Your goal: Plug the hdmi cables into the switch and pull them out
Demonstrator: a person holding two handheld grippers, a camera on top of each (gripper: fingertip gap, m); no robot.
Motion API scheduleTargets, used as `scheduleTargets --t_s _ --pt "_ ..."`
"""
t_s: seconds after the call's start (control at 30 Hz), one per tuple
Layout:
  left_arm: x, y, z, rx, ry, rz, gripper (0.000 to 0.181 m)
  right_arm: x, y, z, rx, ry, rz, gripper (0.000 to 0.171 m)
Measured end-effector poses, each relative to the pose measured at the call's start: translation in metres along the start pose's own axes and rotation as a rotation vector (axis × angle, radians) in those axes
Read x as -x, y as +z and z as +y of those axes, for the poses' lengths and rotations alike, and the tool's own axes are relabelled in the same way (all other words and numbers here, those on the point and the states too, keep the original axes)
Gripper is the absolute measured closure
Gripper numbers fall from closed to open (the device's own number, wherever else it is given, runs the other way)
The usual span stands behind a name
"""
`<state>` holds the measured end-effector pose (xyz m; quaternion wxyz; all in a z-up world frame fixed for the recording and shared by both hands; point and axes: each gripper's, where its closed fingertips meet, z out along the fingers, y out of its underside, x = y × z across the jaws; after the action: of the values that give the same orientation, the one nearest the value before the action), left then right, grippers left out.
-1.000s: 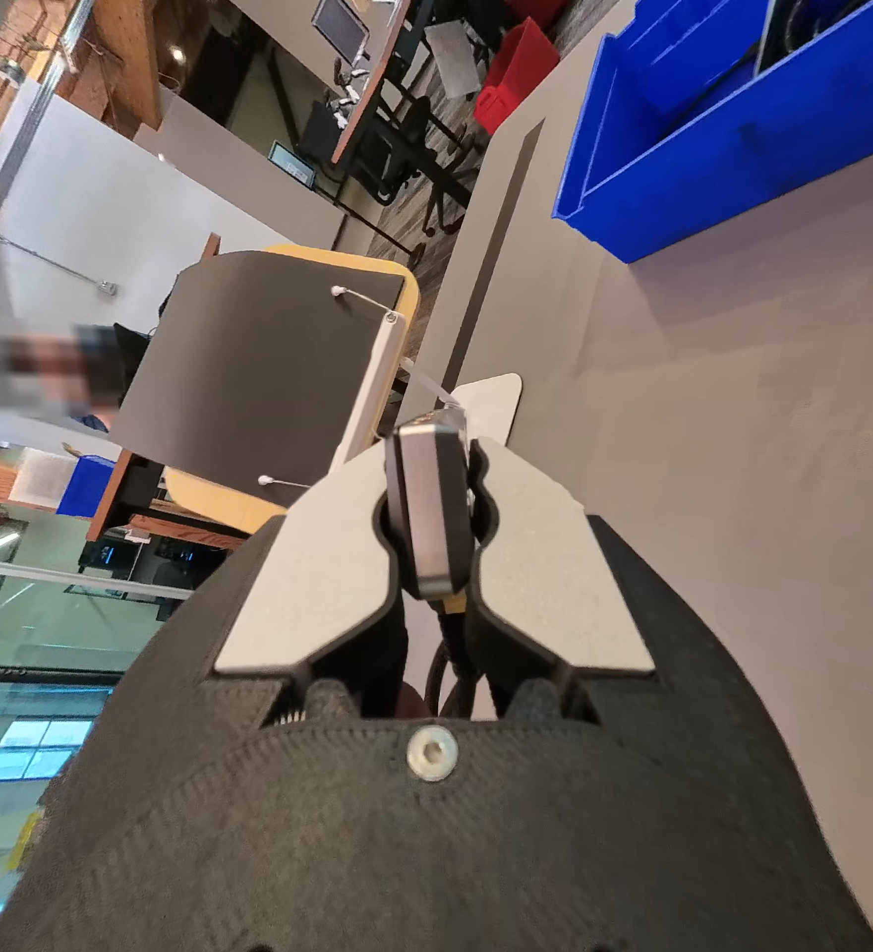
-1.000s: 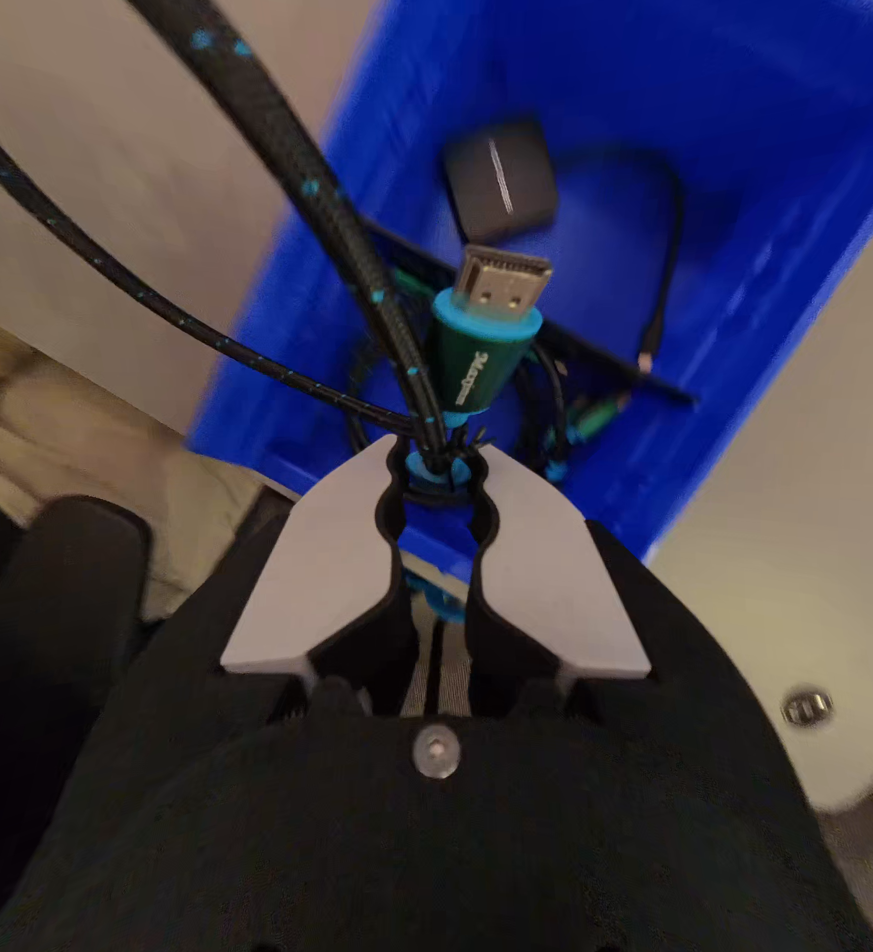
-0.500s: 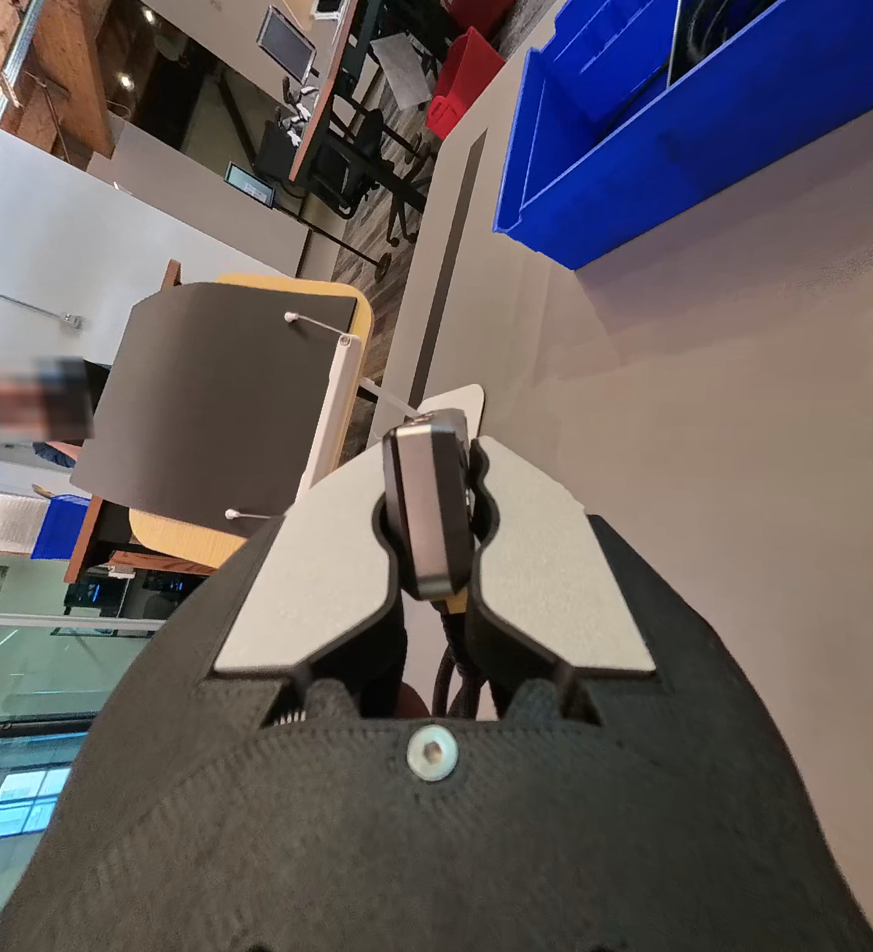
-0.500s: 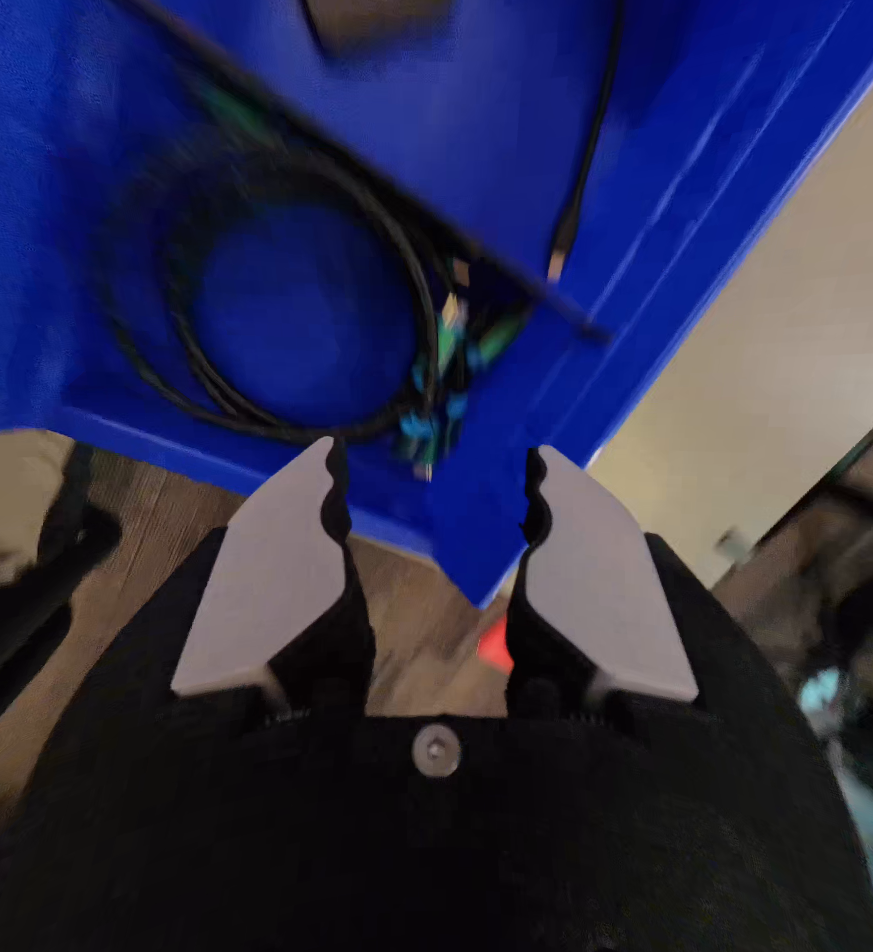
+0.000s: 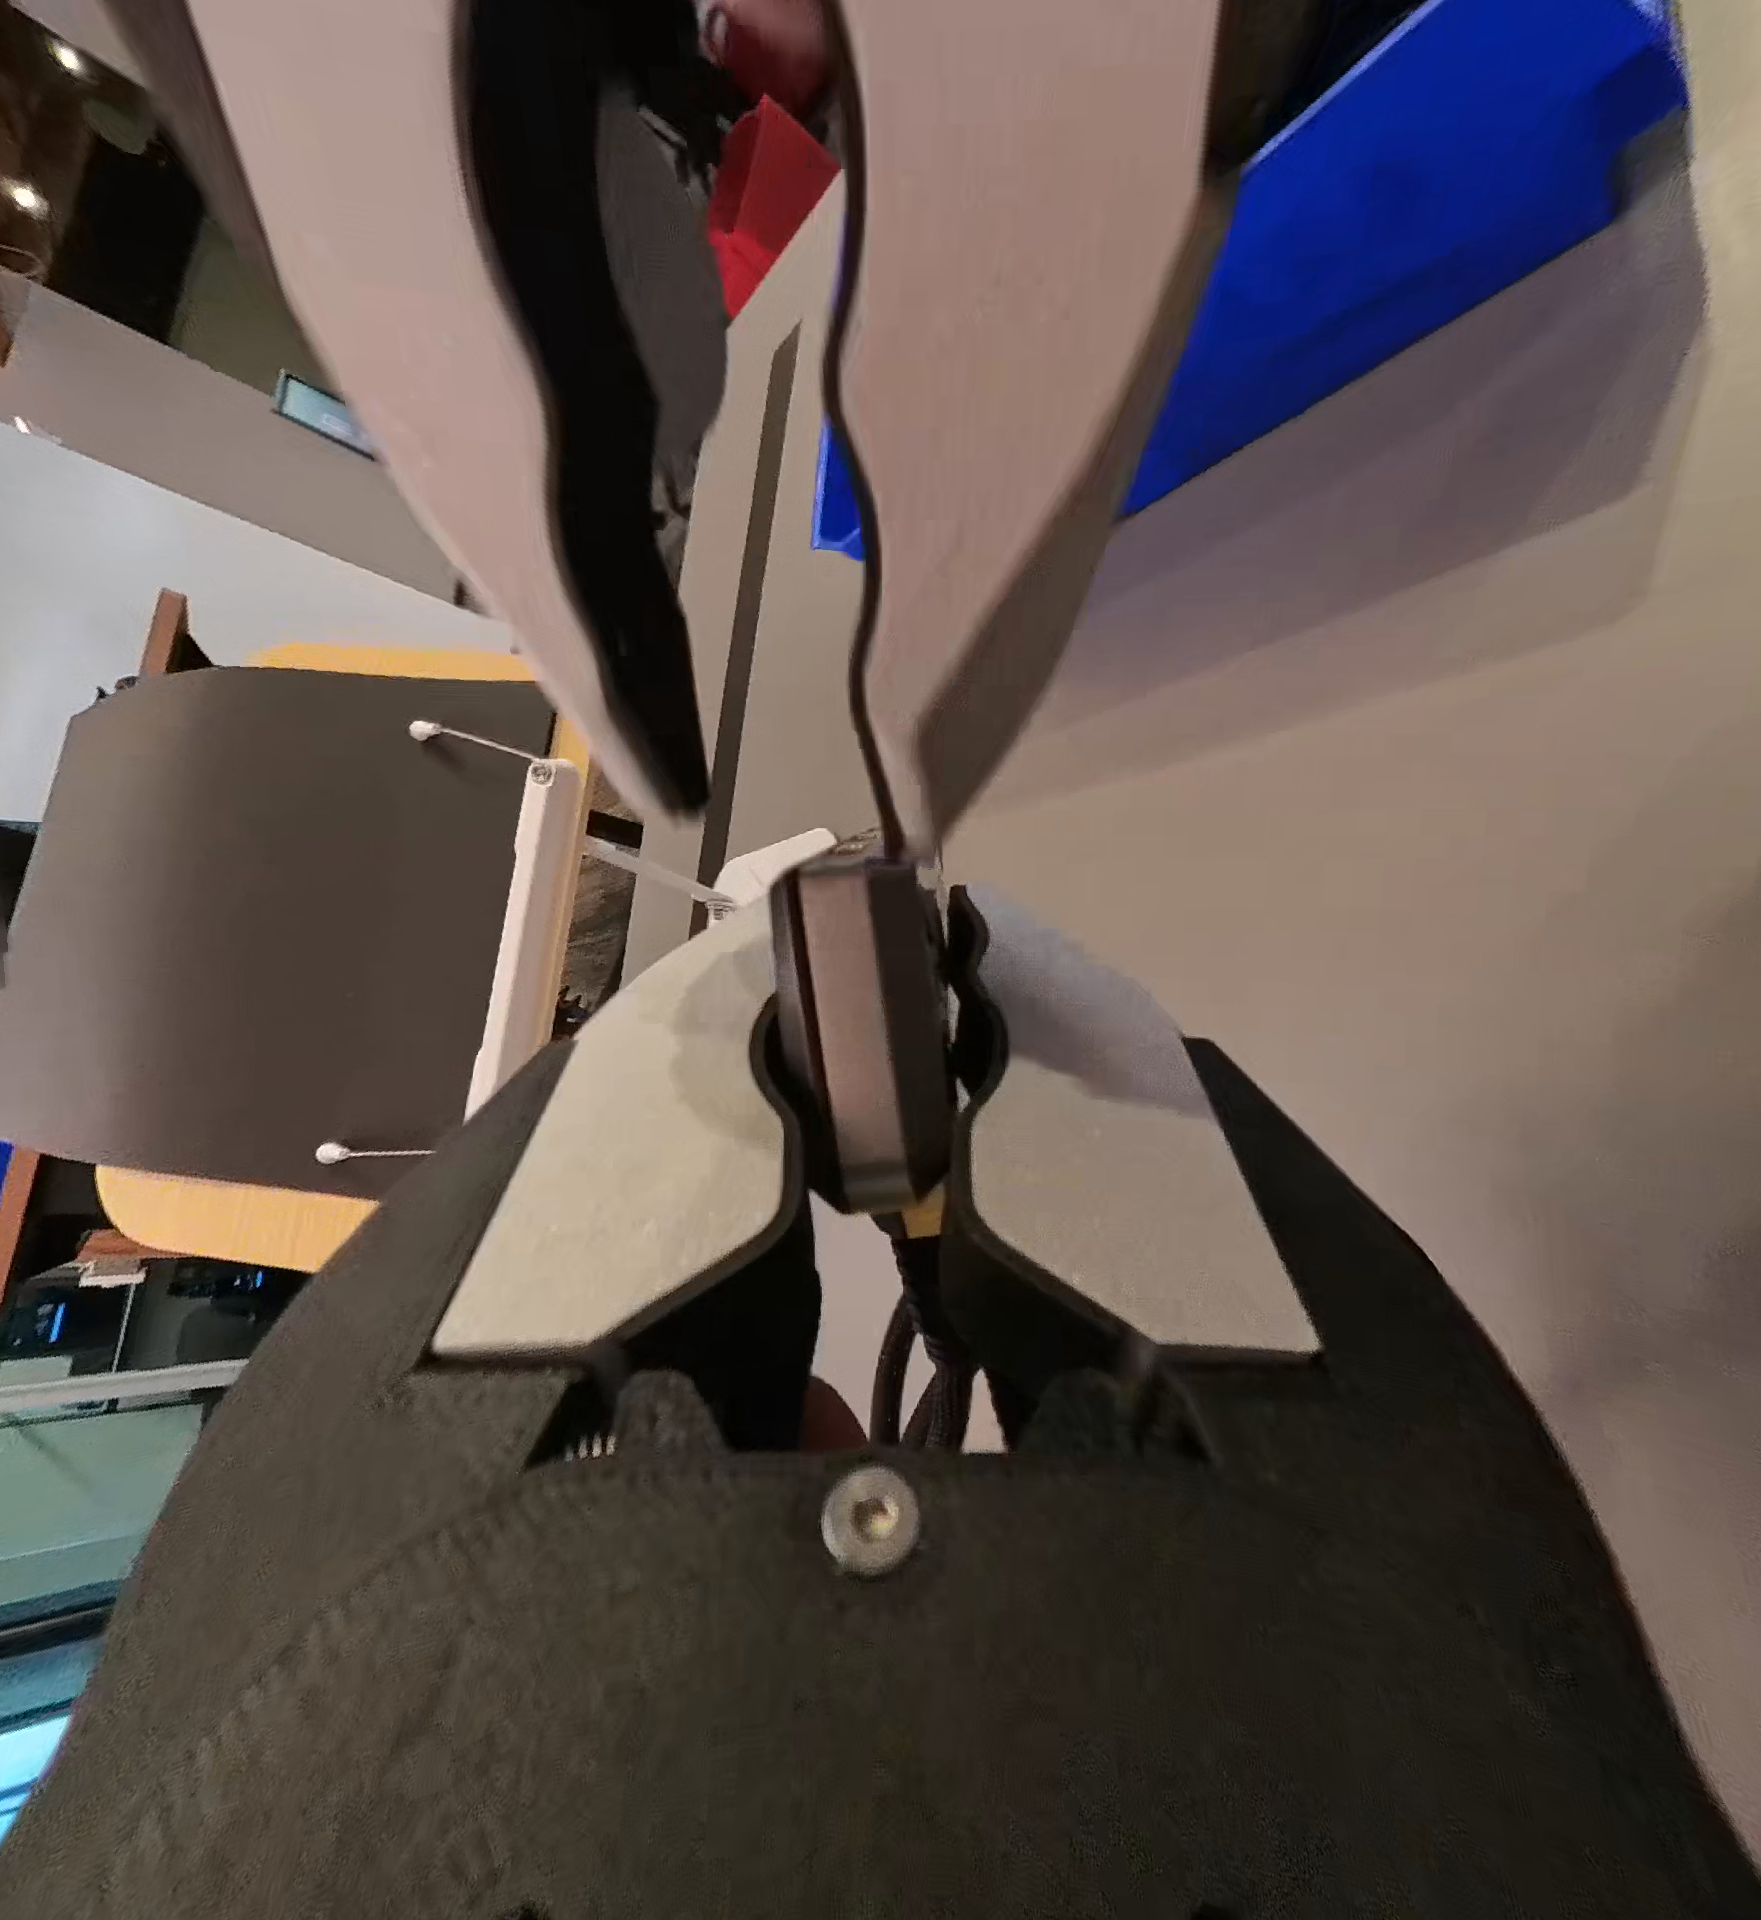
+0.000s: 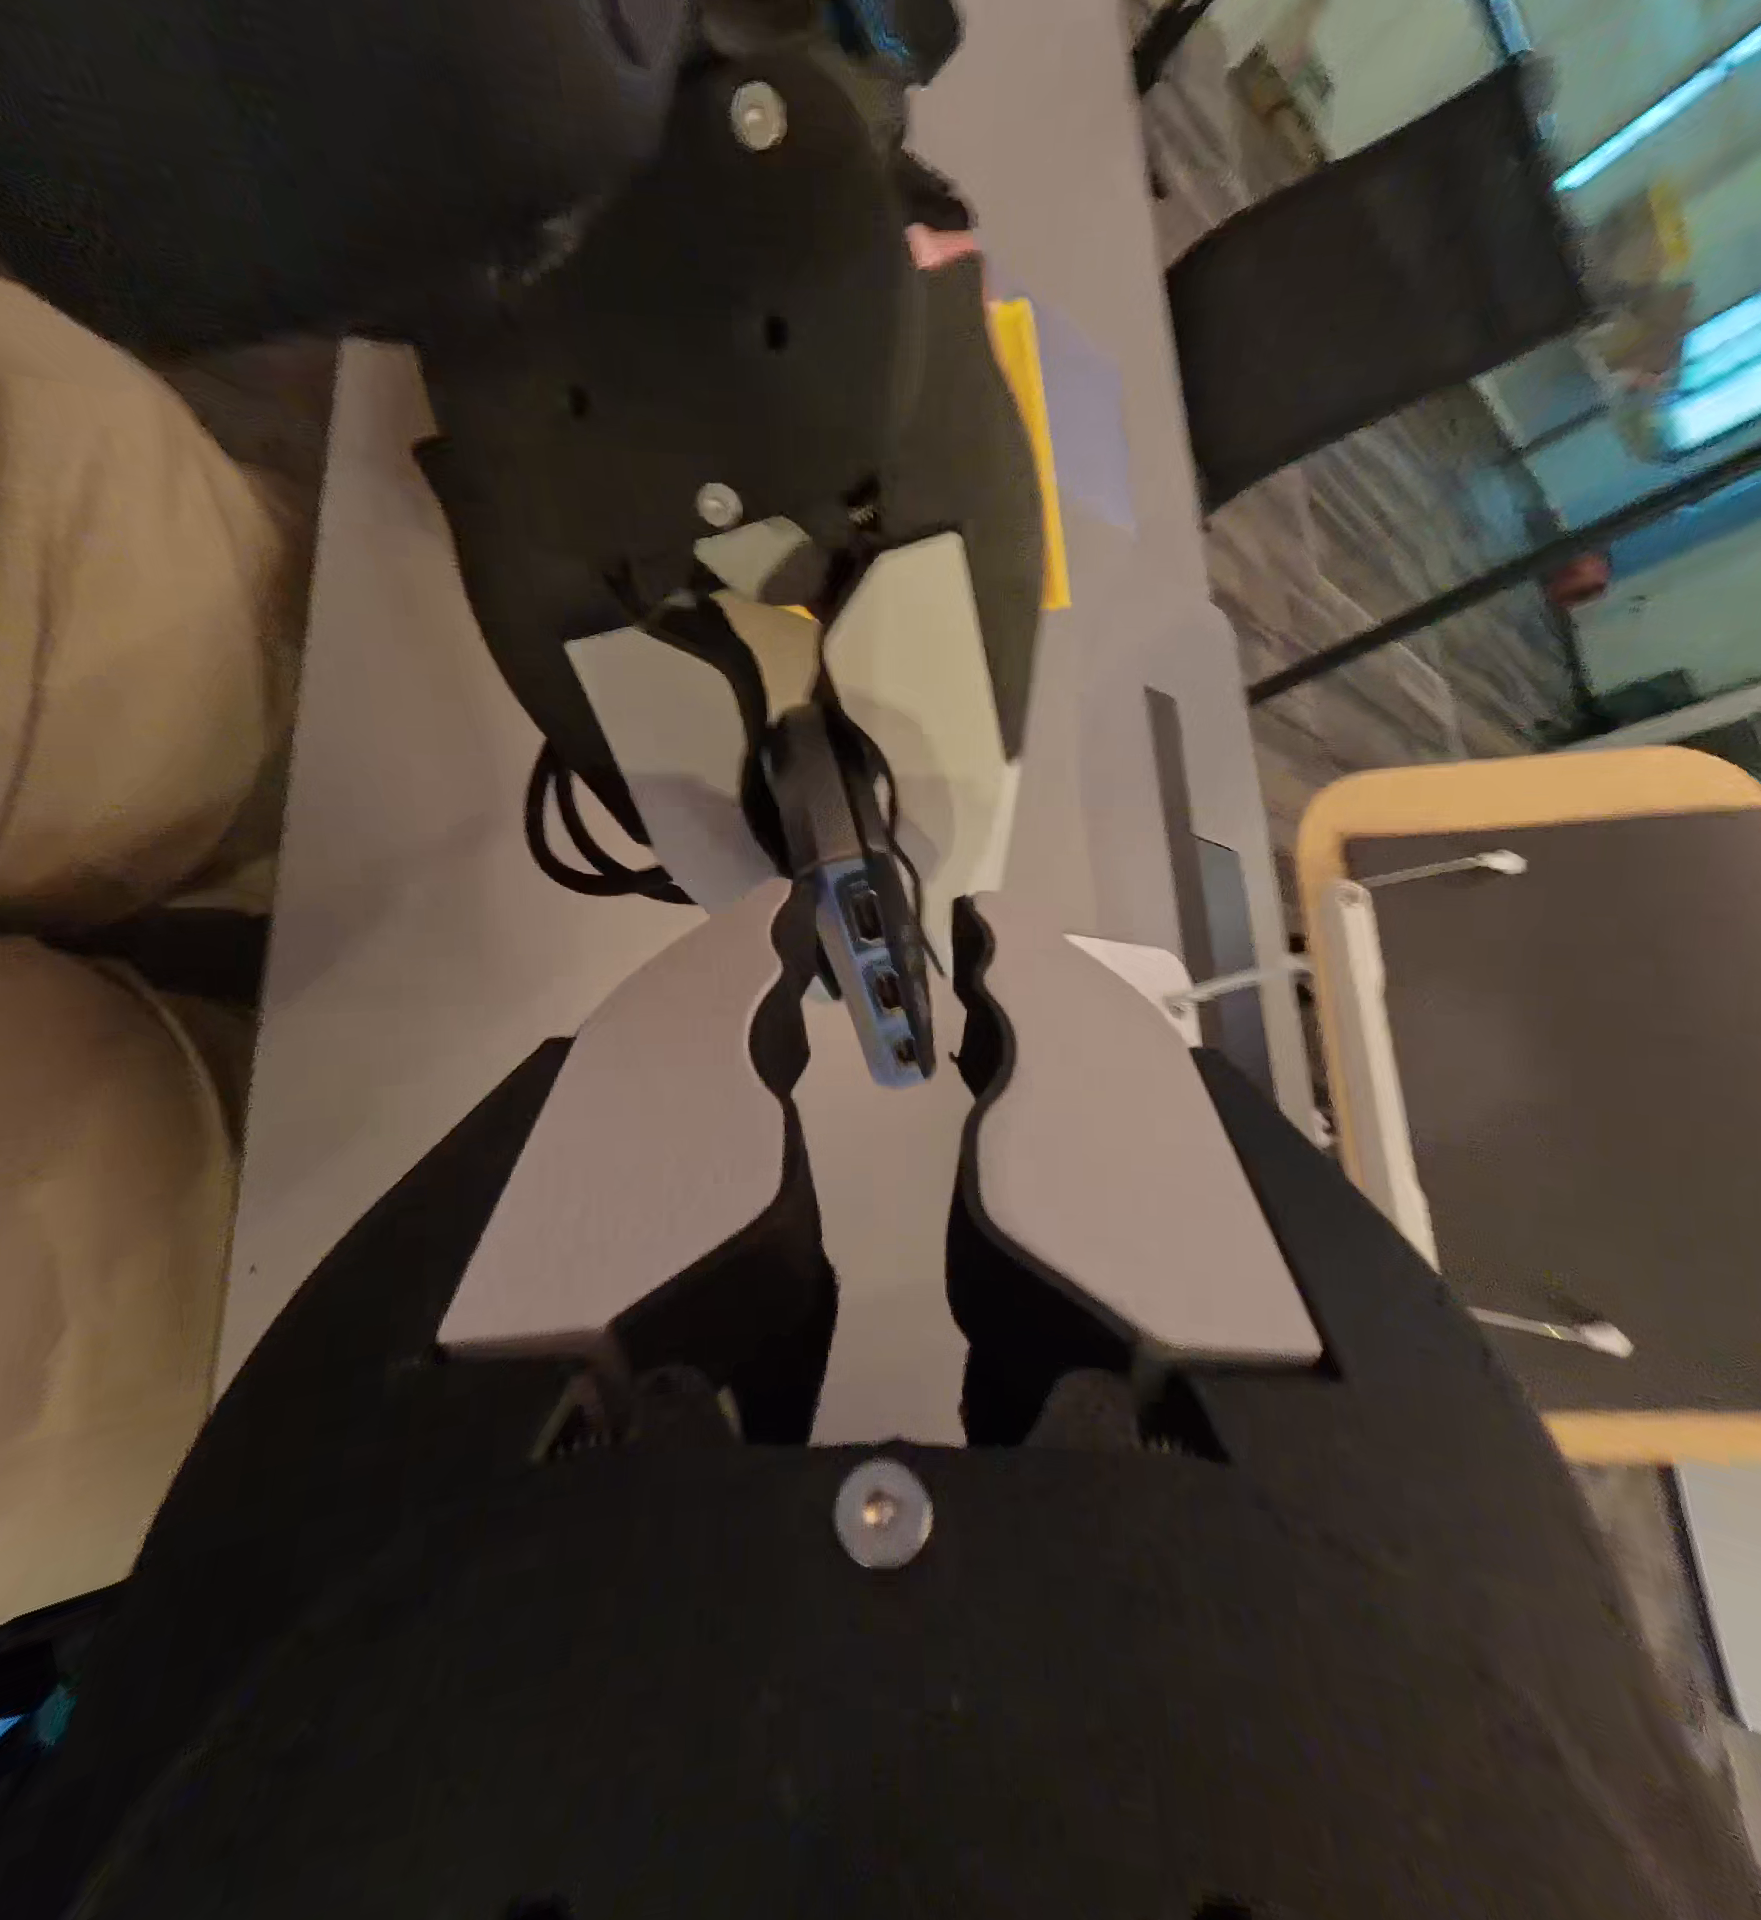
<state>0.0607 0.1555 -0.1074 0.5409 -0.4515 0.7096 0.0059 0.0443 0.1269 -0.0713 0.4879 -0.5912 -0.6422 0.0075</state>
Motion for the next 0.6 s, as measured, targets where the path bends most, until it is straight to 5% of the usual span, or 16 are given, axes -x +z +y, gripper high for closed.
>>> scheduleTargets --t_s 0.03,0.6 --pt "-0.002 0.001 0.004 0.027 0.006 0.010 0.157 0.003 0.006 0.000 0.001 -0.003 -0.020 0.147" --pt "-0.014 0.002 -0.009 -0.028 0.012 0.078 0.151 0.014 0.010 0.004 -0.063 0.009 -0.063 0.154"
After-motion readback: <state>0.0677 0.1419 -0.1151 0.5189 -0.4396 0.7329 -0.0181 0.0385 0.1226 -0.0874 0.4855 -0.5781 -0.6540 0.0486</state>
